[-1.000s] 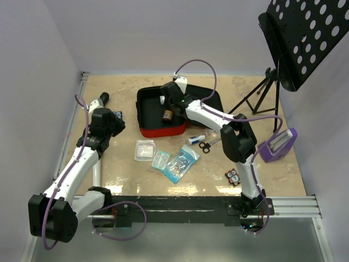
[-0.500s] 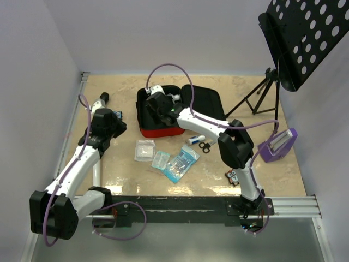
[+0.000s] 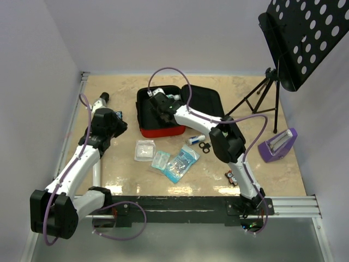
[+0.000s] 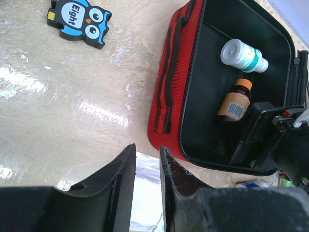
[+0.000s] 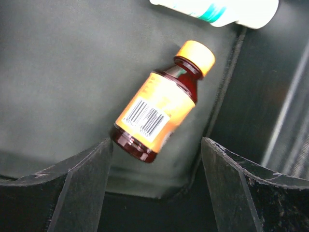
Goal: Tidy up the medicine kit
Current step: Adjust the pill bottle in the medicine box.
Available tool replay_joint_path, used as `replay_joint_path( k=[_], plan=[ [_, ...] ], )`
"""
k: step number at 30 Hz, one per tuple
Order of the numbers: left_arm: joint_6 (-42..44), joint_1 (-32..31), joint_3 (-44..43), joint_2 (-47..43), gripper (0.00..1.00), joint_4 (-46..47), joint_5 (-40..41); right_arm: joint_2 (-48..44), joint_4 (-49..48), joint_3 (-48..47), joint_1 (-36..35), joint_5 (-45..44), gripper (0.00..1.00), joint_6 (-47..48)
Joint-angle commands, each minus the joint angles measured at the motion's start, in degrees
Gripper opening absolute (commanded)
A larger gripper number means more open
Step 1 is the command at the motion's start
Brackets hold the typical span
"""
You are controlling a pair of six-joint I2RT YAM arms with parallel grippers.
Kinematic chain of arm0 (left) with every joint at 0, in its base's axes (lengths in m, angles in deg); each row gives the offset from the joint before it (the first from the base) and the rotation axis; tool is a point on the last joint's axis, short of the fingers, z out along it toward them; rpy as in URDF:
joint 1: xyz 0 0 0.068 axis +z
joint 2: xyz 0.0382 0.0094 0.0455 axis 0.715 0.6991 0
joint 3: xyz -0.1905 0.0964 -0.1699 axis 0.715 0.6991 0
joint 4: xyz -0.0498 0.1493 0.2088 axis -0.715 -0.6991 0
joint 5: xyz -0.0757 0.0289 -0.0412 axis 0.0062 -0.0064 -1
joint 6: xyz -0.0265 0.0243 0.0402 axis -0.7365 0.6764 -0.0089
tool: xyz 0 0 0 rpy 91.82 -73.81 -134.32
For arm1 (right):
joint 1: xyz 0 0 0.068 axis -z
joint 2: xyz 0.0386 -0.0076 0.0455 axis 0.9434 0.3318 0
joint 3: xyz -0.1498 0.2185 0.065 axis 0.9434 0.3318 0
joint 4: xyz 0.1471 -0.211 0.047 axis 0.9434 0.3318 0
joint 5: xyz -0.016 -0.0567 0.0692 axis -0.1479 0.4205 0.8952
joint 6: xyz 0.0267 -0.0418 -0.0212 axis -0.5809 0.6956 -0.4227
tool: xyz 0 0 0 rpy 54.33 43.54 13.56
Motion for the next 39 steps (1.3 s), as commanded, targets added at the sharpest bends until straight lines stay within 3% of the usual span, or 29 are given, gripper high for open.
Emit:
replay_joint_path(
  k=[1, 5, 12, 17, 22, 31, 34, 39],
  plan=[
    [1.1, -0.1, -0.2, 0.1, 0.3, 2.2, -0.7, 1.7, 0.3, -4.0, 2.0, 5.5, 0.76, -3.7],
    [1.6, -0.1, -0.6, -0.2, 0.3, 1.8, -0.2, 3.3, 0.3, -5.0, 3.9, 9.3, 0.71, -6.3],
    [1.6, -0.1, -0.6, 0.6, 0.3, 2.1, -0.3, 2.2, -4.4, -3.9, 5.9, 13.0, 0.51, -13.7],
    [1.6, -0.1, -0.6, 0.4, 0.3, 2.1, 0.0, 1.3, -8.5, -3.8, 7.3, 14.8, 0.6, -20.6],
    [1.6, -0.1, -0.5, 0.4, 0.3, 1.9, 0.0, 4.4, -5.7, -10.8, 7.6, 15.3, 0.7, -22.0],
    [1.9, -0.1, -0.4, 0.0, 0.3, 1.7, 0.2, -3.1, -5.9, -4.9, 6.1, 10.8, 0.72, -16.1],
    [1.9, -0.1, -0.3, 0.1, 0.3, 1.8, 0.2, -4.8, -6.0, -2.3, 4.2, 9.6, 0.58, -12.0],
    [1.6, -0.1, -0.2, 0.0, 0.3, 1.8, 0.1, -4.1, -3.9, -1.7, 0.5, 4.4, 0.19, -8.2]
  ],
)
